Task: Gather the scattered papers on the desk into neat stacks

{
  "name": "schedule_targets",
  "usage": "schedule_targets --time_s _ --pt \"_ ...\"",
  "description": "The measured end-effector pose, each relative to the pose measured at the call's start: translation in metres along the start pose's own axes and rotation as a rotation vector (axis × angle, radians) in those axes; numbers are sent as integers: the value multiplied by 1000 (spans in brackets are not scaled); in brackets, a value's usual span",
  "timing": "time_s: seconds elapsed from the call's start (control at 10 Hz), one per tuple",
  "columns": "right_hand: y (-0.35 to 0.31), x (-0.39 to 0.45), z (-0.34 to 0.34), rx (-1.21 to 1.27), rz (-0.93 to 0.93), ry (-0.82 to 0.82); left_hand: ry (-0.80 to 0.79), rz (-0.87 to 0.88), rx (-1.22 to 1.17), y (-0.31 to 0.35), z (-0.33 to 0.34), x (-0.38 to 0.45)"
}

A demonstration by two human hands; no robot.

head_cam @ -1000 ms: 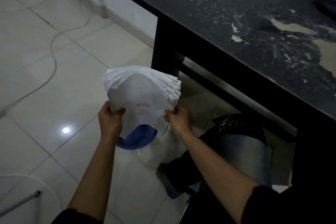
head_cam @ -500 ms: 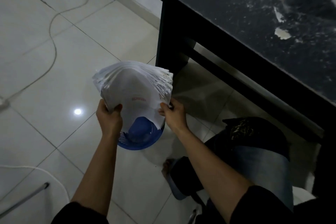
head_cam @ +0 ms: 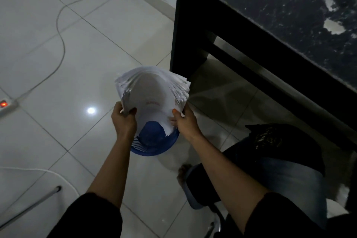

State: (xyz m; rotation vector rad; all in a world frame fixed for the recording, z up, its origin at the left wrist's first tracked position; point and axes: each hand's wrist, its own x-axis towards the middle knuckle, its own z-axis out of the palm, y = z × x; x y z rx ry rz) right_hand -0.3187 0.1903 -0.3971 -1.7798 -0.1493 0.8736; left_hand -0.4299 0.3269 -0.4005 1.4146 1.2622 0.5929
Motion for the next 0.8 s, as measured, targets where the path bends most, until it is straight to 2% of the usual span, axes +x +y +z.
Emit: schedule_targets --time_s 0.2,0.4,0.5,0.8 --pt "17 12 1 14 142 -78 -76 -45 96 -27 9 22" --pt "28 19 1 79 317 -163 -194 -224 261 -52 3 42" --pt "36 20 0 131 369 -183 -205 -228 300 -60 3 40" --pt "39 19 5 78 284 -218 -192 -241 326 -59 -2 23"
